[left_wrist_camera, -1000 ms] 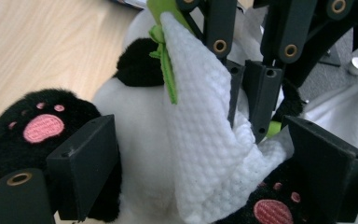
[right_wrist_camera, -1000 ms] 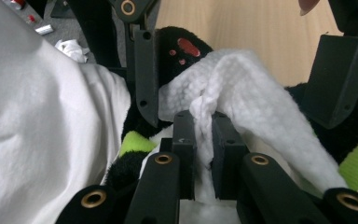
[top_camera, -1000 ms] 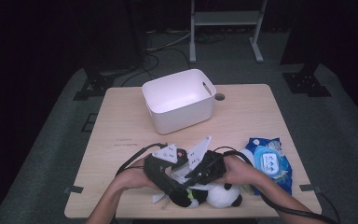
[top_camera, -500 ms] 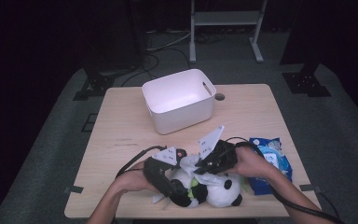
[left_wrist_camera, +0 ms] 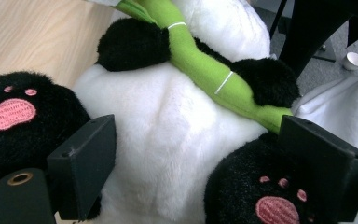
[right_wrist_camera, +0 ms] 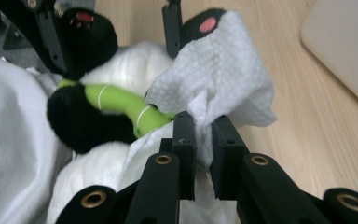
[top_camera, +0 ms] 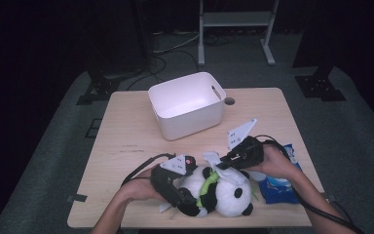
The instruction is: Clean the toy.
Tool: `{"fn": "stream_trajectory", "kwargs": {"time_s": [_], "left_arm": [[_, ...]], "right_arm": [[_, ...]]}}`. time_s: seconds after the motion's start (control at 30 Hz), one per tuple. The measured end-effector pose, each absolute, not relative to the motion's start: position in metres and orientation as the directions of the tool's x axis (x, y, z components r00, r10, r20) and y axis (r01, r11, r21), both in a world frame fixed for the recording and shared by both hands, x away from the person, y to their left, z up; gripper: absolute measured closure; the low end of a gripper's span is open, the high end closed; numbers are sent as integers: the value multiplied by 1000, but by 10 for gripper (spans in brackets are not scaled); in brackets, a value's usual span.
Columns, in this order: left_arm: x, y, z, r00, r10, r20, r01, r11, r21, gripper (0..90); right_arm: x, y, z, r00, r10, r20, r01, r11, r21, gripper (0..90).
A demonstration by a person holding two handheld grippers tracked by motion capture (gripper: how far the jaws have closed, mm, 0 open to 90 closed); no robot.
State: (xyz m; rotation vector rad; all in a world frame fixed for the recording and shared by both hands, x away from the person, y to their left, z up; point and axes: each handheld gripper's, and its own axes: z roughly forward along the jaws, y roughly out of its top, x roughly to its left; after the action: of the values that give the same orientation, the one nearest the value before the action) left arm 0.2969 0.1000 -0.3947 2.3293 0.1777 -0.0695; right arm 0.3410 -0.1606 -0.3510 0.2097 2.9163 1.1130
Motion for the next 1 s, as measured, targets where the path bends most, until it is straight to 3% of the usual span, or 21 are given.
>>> {"fn": "stream_trajectory", "kwargs": {"time_s": [0.3, 0.5, 1.0], "left_arm": [[298, 99, -393, 990, 99, -100, 141, -688, 712, 118], [297, 98, -392, 990, 95, -106, 142, -676, 723, 133], [296, 98, -392, 993, 85, -83, 119, -693, 711, 152]], "right_arm": [[342, -127, -359, -996, 71, 56, 90, 760, 644, 810], [341, -129, -363, -993, 63, 96, 110, 761, 639, 818], [358, -95, -353, -995, 92, 31, 89, 747, 659, 817]]}}
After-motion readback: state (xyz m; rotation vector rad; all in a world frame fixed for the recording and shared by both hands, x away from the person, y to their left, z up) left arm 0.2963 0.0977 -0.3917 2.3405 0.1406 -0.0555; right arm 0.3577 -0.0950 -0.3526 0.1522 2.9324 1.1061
